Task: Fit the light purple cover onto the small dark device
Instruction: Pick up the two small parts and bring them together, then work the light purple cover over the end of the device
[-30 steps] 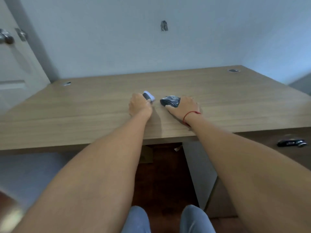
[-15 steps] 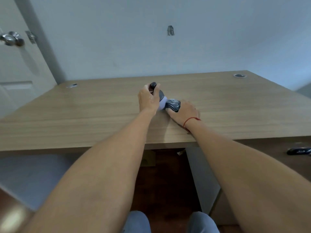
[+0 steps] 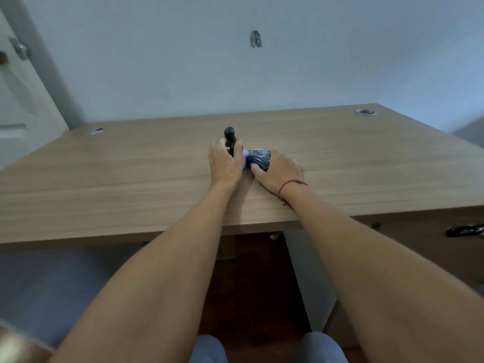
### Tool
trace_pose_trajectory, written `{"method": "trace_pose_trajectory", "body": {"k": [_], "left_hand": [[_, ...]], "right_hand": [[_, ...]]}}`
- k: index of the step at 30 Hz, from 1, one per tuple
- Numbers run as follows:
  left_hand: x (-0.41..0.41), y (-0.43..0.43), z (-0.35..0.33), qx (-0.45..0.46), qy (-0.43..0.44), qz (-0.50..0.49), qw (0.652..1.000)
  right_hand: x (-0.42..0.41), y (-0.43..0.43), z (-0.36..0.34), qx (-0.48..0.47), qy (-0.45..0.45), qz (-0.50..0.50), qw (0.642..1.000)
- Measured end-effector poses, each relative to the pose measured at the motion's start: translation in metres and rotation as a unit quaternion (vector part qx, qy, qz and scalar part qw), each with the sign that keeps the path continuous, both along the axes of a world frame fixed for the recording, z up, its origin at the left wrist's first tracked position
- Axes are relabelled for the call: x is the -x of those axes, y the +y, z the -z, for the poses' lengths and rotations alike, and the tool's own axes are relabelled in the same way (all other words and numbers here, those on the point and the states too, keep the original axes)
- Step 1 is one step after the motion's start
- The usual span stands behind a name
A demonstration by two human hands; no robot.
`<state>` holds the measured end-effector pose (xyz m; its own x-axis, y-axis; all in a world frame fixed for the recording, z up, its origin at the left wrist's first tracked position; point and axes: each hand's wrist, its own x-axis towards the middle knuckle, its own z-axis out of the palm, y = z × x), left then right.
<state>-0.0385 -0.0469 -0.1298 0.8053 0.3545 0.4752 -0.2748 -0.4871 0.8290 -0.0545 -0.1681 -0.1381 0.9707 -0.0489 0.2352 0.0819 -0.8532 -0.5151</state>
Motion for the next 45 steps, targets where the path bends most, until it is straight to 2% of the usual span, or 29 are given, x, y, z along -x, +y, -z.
{"method": "trace_pose_trajectory", "body": {"k": [4,7,9,12,15,17,21,24,26,28,30,33,36,41,43,45], "left_hand": [[0.007,0.000,-0.004,0.067,-0.049,-0.009,0.996],[0.013,-0.005,-0.004,0.009,-0.056,0.018,0.998],[0.010,-0.003,0.000,-0.033,-0.034,-0.011,0.999],[0.007,0.003,0.002,-0.009,-0.006,-0.064,0.998],[0.013,-0.001,-0.004,0.042,-0.051,-0.034,0.997],[0.018,-0.005,-0.007,0.038,-0.066,-0.008,0.997],[0.009,-0.004,0.001,-0.047,-0.027,-0.013,0.998],[0.002,0.002,0.004,-0.036,0.022,-0.084,0.996],[0.001,0.004,0.002,0.005,0.014,-0.103,0.995],[0.005,0.002,-0.003,0.054,-0.038,-0.074,0.995],[0.008,-0.001,-0.004,0.043,-0.064,-0.031,0.997],[0.003,0.000,0.001,-0.031,-0.011,-0.033,0.999],[-0.003,0.008,0.005,-0.033,0.034,-0.084,0.995],[0.010,-0.003,-0.003,0.023,-0.063,-0.032,0.997],[0.011,-0.004,-0.002,0.010,-0.060,-0.018,0.998],[0.006,0.001,0.002,-0.005,-0.023,-0.045,0.999]], "right_hand": [[0.001,0.001,0.003,0.011,-0.004,-0.002,1.000],[0.002,0.004,0.002,0.020,-0.005,-0.003,1.000],[0.003,0.004,0.002,0.022,-0.005,-0.002,1.000],[0.002,0.003,0.003,0.021,-0.004,-0.006,1.000],[0.001,0.003,0.004,0.017,-0.006,-0.007,1.000],[0.001,0.003,0.005,0.017,-0.006,-0.007,1.000],[0.005,0.003,0.002,0.024,-0.006,-0.011,1.000],[0.006,0.003,0.002,0.023,-0.003,-0.018,1.000],[0.006,0.002,0.002,0.021,-0.002,-0.017,1.000],[0.007,0.002,0.002,0.021,0.000,-0.018,1.000],[0.008,0.002,0.002,0.018,-0.002,-0.019,1.000],[0.008,0.001,0.000,0.008,-0.006,-0.025,1.000],[0.008,0.001,0.001,0.001,-0.004,-0.027,1.000],[0.008,0.001,0.002,-0.009,-0.009,-0.026,1.000],[0.008,0.001,0.002,-0.012,-0.012,-0.026,1.000],[0.009,0.000,0.001,-0.008,-0.019,-0.029,0.999]]}}
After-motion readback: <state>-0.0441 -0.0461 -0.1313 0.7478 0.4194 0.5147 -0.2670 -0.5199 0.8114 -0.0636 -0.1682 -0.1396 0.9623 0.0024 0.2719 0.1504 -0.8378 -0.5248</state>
